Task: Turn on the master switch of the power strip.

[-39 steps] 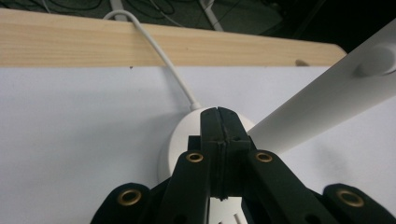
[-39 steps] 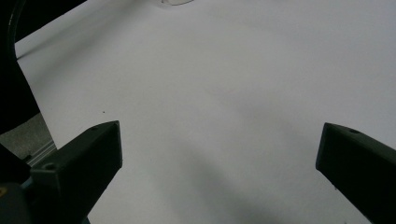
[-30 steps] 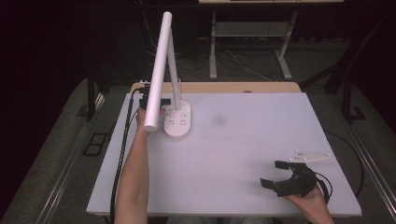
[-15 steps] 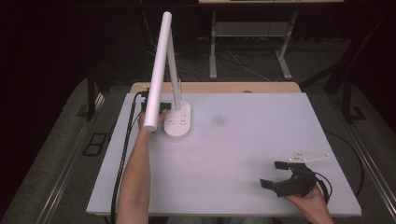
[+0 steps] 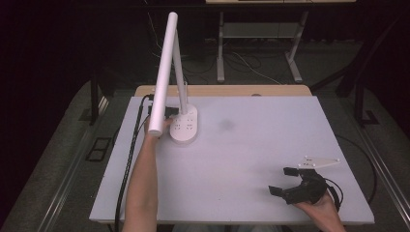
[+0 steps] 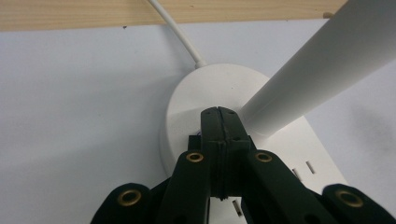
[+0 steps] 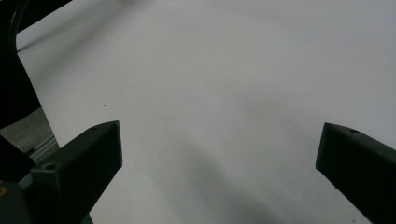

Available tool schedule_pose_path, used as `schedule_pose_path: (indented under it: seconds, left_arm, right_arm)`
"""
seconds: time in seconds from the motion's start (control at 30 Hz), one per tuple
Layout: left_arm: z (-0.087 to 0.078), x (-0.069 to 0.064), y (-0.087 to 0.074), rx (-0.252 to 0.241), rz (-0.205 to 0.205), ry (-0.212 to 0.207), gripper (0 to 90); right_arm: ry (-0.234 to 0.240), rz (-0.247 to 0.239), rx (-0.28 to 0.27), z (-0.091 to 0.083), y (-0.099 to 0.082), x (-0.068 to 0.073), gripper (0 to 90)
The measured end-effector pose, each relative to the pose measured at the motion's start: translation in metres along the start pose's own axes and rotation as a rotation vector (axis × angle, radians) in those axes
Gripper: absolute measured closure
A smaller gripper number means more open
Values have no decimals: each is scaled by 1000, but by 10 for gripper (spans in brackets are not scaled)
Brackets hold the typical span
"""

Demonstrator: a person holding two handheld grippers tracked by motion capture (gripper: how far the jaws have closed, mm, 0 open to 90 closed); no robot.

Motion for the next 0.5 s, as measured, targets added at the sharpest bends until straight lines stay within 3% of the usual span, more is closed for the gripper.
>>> schedule_pose_path:
  seconds: [0.17,0.27,0.5]
  left_arm:
    - [1,0,0,12,30,19,900]
    - [2,-1,0,10,9,13,900]
    - [2,0,0,25,4,6,900]
  right_arm:
    - [2,-6,-2,-1,0,1,0]
    - [1,-3,-5,-2,0,0,0]
    - [0,-5,-7,-3,0,0,0]
Point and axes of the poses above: each handheld gripper's, and its own axes: z roughly forward along the jaws, y roughly out of its top, x roughly to its left, the point moved 8 cm from there along z, roughly forward along the jaws, and after that the axes turned 3 degrees about y, right-handed, at the moved point
